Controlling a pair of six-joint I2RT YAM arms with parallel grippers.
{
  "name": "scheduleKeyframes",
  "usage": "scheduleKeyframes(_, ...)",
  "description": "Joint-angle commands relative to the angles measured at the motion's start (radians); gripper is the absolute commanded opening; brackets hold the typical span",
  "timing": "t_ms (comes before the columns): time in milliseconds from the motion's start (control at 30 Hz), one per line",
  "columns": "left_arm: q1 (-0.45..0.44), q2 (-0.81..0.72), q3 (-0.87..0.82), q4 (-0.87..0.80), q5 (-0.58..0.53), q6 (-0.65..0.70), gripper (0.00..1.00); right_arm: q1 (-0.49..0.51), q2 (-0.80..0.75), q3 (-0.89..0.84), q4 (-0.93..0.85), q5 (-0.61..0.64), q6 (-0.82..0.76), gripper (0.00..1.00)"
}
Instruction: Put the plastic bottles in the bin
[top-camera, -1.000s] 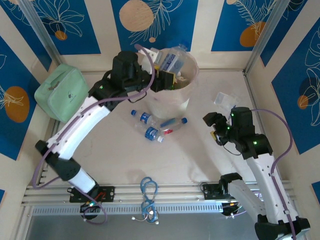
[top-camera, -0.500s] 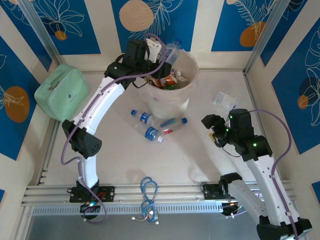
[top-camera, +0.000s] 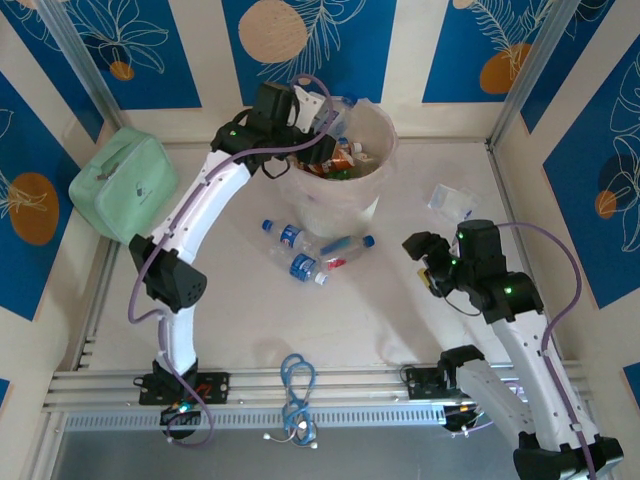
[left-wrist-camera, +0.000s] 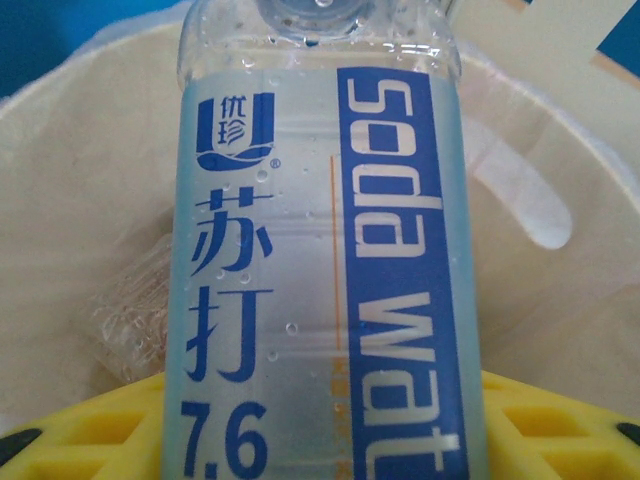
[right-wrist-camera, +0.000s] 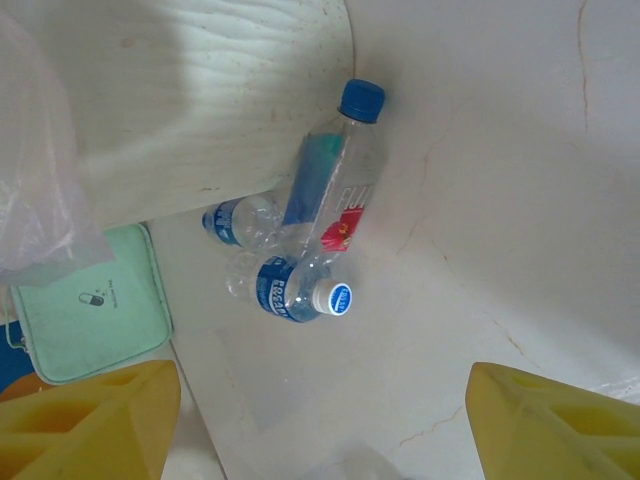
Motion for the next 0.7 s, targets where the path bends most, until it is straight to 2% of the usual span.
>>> scheduleKeyframes(0, 0.011, 0.016, 0.029, -0.030, -0.044, 0.025, 0.62, 0.005, -0.022, -0.012, -0.024, 0.008, 0.014, 0.76)
scheduleKeyframes(33, 0.011, 0.018, 0.029, -0.030, -0.057, 0.021, 0.68, 0.005, -0.024, -0.014, -0.027, 0.009, 0.013, 0.76)
scheduleKeyframes(133, 0.011, 0.016, 0.025, -0.014, -0.079, 0.001, 0.79, 0.004, -0.024, -0.013, -0.029, 0.009, 0.013, 0.75)
scheduleKeyframes(233, 0.011, 0.005, 0.035, 0.005, -0.044, -0.031, 0.83, 0.004, -0.024, -0.017, -0.023, 0.008, 0.014, 0.76)
scheduleKeyframes(400, 0.007, -0.083, 0.010, 0.051, -0.018, -0.121, 0.84, 0.005, -0.008, -0.027, -0.002, 0.006, 0.017, 0.76)
scheduleKeyframes(667, 0.006, -0.359, -0.295, 0.182, 0.000, -0.254, 0.80, 0.012, 0.071, -0.024, 0.083, -0.006, 0.019, 0.75)
